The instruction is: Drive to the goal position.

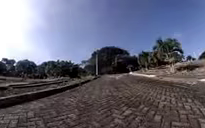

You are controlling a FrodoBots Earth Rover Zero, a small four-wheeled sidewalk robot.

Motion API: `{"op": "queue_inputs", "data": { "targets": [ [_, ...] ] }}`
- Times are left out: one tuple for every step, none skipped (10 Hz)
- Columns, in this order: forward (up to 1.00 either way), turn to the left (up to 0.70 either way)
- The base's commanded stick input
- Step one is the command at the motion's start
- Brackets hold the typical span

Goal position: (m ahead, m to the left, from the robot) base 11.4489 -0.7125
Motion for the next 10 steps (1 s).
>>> {"op": "queue_inputs", "data": {
  "targets": [
    [1.0,0.0],
    [1.0,0.0],
    [1.0,0.0],
    [1.0,0.0],
    [1.0,0.0],
    [1.0,0.0],
    [1.0,0.0],
    [1.0,0.0],
    [1.0,0.0],
    [1.0,0.0]
  ]
}}
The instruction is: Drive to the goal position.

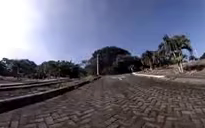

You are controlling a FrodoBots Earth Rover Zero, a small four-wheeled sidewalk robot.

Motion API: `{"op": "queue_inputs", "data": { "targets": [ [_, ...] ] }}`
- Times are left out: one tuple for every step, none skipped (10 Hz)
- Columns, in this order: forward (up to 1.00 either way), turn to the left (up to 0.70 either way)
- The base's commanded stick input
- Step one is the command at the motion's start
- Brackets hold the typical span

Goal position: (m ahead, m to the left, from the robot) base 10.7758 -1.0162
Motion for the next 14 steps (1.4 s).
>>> {"op": "queue_inputs", "data": {
  "targets": [
    [1.0,0.0],
    [1.0,0.0],
    [1.0,0.0],
    [1.0,0.0],
    [1.0,0.0],
    [1.0,0.0],
    [1.0,0.0],
    [1.0,0.0],
    [1.0,0.0],
    [1.0,-0.11],
    [1.0,-0.27],
    [1.0,-0.27],
    [1.0,-0.27],
    [1.0,-0.27]
  ]
}}
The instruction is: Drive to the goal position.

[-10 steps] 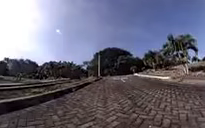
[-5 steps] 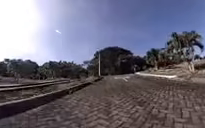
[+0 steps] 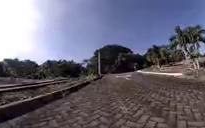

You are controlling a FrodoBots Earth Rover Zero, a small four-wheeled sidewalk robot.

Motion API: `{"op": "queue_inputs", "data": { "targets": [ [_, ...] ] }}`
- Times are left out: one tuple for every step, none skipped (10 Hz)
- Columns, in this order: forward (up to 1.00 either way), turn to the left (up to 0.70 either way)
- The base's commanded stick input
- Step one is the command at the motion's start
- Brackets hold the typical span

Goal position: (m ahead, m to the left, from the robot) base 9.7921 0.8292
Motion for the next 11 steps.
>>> {"op": "queue_inputs", "data": {
  "targets": [
    [1.0,-0.27],
    [1.0,-0.27],
    [1.0,-0.27],
    [1.0,-0.18],
    [1.0,0.0],
    [1.0,0.0],
    [1.0,0.0],
    [1.0,0.0],
    [1.0,0.0],
    [1.0,0.0],
    [1.0,0.0]
  ]
}}
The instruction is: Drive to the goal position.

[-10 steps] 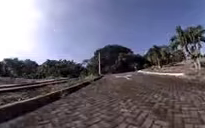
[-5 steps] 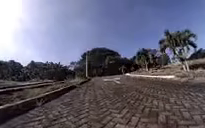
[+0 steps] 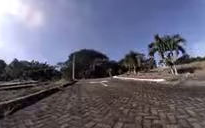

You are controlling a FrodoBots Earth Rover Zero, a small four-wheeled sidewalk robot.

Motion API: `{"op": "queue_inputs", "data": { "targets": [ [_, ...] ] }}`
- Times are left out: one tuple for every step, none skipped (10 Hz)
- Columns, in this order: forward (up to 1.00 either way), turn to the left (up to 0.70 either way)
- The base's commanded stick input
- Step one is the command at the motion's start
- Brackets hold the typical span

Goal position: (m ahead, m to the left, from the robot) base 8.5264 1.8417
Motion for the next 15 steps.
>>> {"op": "queue_inputs", "data": {
  "targets": [
    [1.0,0.0],
    [1.0,0.0],
    [1.0,0.0],
    [1.0,0.0],
    [1.0,0.0],
    [1.0,0.0],
    [1.0,0.0],
    [1.0,0.0],
    [1.0,0.0],
    [1.0,0.0],
    [1.0,0.0],
    [1.0,0.0],
    [1.0,0.0],
    [1.0,0.0],
    [1.0,0.0]
  ]
}}
